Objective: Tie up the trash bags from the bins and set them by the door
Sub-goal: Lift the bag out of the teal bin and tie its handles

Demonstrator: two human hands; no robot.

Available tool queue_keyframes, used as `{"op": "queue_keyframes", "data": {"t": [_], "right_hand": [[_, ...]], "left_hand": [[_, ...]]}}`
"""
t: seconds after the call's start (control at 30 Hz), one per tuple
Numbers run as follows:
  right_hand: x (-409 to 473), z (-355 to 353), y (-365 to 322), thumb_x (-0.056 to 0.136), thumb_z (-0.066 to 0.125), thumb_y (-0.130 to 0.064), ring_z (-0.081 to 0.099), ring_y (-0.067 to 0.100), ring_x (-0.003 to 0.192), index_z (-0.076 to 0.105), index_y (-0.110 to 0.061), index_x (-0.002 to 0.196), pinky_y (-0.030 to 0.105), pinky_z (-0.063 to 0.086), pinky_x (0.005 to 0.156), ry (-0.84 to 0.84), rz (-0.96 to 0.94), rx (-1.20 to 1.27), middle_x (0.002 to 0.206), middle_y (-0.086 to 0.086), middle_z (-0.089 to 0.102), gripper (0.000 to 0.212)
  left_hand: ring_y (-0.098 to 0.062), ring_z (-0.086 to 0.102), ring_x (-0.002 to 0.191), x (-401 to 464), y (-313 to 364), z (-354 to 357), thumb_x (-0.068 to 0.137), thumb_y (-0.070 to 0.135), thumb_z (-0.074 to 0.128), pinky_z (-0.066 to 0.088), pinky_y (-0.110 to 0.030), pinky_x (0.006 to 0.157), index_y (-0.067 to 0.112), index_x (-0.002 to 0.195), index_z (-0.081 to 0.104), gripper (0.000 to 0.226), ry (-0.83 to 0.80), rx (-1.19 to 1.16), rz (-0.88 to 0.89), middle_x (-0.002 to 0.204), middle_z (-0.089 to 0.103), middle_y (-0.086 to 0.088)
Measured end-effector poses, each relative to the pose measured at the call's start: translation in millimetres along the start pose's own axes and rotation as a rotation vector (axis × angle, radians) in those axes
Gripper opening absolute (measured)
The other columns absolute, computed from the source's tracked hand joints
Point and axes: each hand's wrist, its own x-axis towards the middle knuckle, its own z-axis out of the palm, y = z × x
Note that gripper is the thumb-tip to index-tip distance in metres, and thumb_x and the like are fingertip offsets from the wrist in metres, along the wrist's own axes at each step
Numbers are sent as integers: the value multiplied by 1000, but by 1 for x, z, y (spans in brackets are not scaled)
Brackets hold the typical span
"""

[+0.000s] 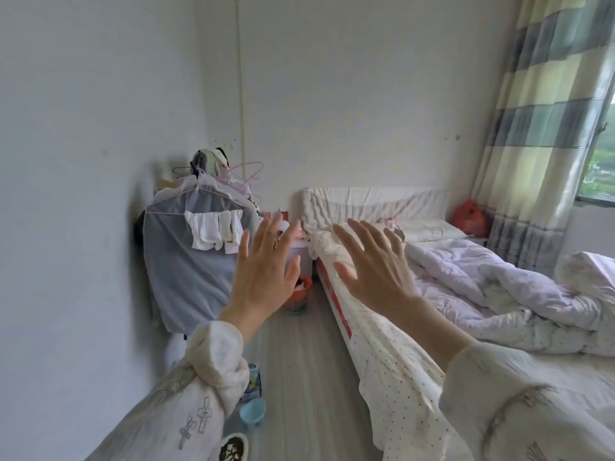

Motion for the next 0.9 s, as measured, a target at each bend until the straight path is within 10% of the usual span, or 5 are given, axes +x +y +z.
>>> {"op": "queue_keyframes", "data": {"t": [0.9], "right_hand": [[303, 523, 225, 84, 32, -52, 40, 25, 133, 30, -25, 142, 45, 31, 110, -289, 242, 184, 146, 2, 40, 64]], "left_hand": [[-22, 20, 142, 344, -234, 489, 92, 27, 45, 23, -50, 114, 19, 140, 32, 50, -182, -235, -194, 150, 30, -6]]}}
